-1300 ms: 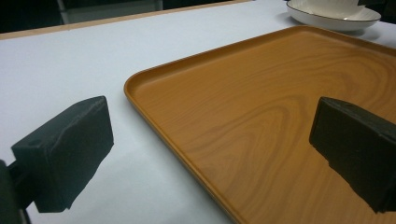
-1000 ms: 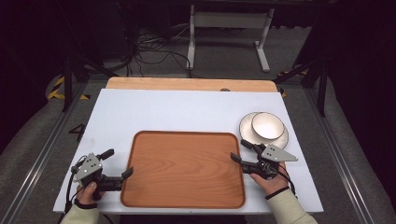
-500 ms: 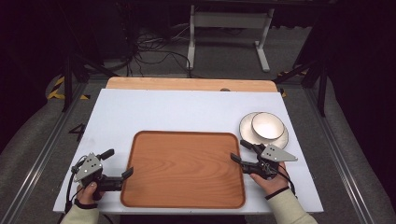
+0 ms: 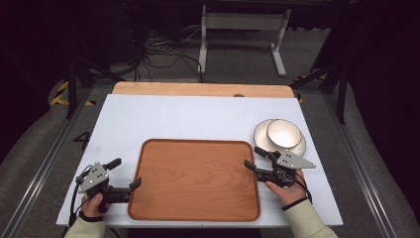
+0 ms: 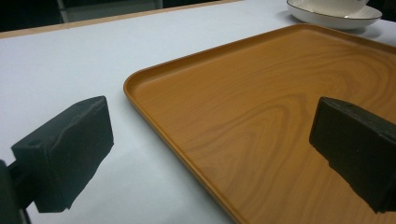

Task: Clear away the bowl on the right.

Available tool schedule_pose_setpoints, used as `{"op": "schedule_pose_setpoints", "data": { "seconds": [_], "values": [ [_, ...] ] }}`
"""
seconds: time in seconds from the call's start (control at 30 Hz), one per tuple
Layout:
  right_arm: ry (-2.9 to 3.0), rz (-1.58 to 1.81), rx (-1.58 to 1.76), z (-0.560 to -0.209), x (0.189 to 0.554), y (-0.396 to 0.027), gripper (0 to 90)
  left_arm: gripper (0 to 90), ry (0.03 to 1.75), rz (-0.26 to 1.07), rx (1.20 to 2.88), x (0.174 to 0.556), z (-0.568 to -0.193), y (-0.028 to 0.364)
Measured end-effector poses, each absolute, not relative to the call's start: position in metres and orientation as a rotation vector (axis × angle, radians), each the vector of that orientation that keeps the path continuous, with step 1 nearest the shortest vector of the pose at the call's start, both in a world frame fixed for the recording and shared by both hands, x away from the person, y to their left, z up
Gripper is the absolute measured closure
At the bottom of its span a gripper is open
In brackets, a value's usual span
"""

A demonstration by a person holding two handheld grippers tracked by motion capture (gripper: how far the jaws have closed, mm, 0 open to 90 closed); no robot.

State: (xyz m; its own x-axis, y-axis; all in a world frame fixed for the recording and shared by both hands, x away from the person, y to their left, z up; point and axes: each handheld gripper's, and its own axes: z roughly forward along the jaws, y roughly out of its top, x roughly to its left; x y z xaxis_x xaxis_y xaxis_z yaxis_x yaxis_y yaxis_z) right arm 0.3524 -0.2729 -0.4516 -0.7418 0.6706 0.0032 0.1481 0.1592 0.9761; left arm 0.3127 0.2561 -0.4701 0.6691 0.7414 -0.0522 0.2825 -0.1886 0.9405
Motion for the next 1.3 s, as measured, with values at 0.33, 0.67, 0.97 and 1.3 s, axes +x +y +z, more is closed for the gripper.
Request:
{"op": "schedule_pose_setpoints", "data": {
  "seconds": [0.33, 0.67, 0.97, 1.3],
  "values": [
    [2.012, 1.601, 0.808, -0.424, 0.349, -0.275, 37.9, 0.4, 0.822, 0.512, 1.765, 0.313, -0.47, 0.256],
    [2.012, 1.597, 0.791, -0.402, 0.347, -0.277, 38.5, 0.4, 0.822, 0.513, 1.766, 0.313, -0.47, 0.256],
    [2.003, 1.631, 0.76, -0.391, 0.345, -0.275, 34.6, 0.4, 0.821, 0.513, 1.768, 0.313, -0.47, 0.255],
    [2.039, 1.633, 0.735, -0.379, 0.354, -0.277, 37.8, 0.4, 0.822, 0.514, 1.768, 0.313, -0.47, 0.255]
  ]
}}
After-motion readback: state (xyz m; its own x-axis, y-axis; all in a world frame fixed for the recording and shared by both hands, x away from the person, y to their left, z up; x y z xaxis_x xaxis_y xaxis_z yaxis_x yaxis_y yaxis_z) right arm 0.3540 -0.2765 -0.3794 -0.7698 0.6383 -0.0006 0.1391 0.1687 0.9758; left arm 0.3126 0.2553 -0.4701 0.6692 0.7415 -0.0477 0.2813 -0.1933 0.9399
